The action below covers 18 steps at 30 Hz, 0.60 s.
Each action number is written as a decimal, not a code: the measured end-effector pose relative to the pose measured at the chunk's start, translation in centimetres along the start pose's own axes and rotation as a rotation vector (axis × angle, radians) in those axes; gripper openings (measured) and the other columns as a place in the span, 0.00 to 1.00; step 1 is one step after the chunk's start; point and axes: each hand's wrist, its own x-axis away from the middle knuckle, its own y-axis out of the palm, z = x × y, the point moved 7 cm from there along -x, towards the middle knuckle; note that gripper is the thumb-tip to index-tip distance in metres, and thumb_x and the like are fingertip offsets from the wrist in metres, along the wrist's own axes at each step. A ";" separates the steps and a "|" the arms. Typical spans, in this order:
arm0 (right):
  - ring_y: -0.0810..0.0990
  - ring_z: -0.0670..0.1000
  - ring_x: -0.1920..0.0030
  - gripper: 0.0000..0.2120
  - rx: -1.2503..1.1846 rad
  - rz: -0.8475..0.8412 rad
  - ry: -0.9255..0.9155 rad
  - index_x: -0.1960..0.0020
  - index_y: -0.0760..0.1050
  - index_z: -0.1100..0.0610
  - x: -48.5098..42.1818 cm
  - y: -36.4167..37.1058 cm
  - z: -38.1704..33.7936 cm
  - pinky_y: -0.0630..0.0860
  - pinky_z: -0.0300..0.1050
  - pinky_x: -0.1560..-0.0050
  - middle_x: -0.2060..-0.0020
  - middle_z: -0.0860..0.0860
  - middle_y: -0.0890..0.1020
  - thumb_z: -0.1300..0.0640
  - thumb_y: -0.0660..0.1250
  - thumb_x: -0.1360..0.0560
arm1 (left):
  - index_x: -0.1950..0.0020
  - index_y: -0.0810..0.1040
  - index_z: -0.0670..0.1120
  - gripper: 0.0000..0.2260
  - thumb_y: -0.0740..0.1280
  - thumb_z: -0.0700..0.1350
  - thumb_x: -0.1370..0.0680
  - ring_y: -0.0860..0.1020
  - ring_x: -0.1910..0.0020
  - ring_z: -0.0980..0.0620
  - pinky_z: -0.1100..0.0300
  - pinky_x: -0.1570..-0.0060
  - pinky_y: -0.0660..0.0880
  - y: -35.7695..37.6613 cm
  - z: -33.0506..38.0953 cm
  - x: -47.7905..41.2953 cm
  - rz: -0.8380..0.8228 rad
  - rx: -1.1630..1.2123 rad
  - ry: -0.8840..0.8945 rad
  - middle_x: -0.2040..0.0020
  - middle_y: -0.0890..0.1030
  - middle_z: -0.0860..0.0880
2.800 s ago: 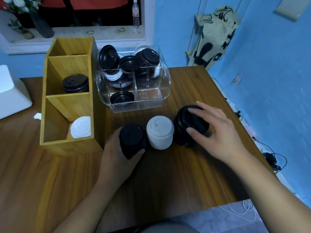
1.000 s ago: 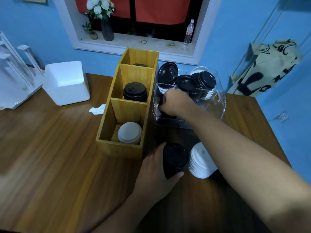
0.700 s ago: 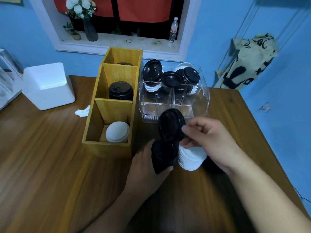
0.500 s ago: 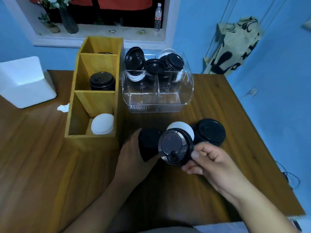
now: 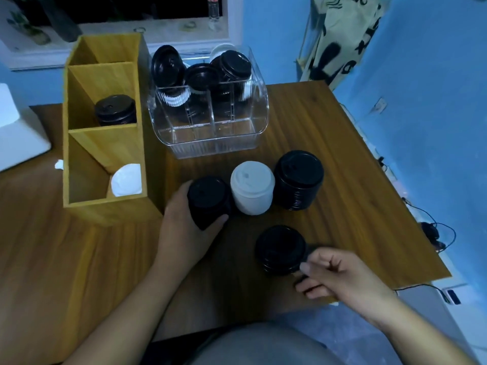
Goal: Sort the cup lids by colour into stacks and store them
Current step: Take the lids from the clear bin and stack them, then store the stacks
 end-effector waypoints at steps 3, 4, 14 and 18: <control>0.86 0.54 0.62 0.09 0.279 -0.047 0.005 0.56 0.83 0.64 0.7 -0.3 -0.5 0.83 0.45 0.60 0.64 0.59 0.85 0.57 0.72 0.23 | 0.27 0.67 0.52 0.37 0.79 0.55 0.32 0.69 0.36 0.61 0.61 0.38 0.70 -0.3 0.5 -0.1 0.009 -0.023 0.032 0.35 0.73 0.60; 0.85 0.52 0.64 0.09 0.386 -0.060 -0.036 0.58 0.83 0.61 0.8 -0.4 -0.8 0.81 0.43 0.62 0.66 0.56 0.85 0.55 0.73 0.24 | 0.27 0.67 0.53 0.38 0.79 0.56 0.32 0.70 0.35 0.60 0.61 0.37 0.70 -0.4 0.5 -0.1 0.008 -0.026 0.039 0.34 0.73 0.60; 0.51 0.43 0.20 0.37 1.138 -0.166 -0.697 0.21 0.58 0.37 -2.4 2.0 -3.1 0.54 0.46 0.22 0.20 0.36 0.54 0.38 0.68 0.27 | 0.26 0.66 0.53 0.38 0.79 0.56 0.32 0.70 0.34 0.59 0.61 0.38 0.69 -0.4 0.6 0.1 0.023 -0.039 0.057 0.35 0.72 0.60; 0.65 0.47 0.31 0.44 1.306 0.059 -0.585 0.22 0.57 0.39 -3.0 2.4 -3.6 0.64 0.47 0.29 0.29 0.41 0.64 0.24 0.64 0.32 | 0.25 0.66 0.51 0.40 0.78 0.58 0.32 0.72 0.32 0.55 0.54 0.35 0.73 -0.3 0.3 0.0 0.013 -0.045 0.049 0.32 0.74 0.55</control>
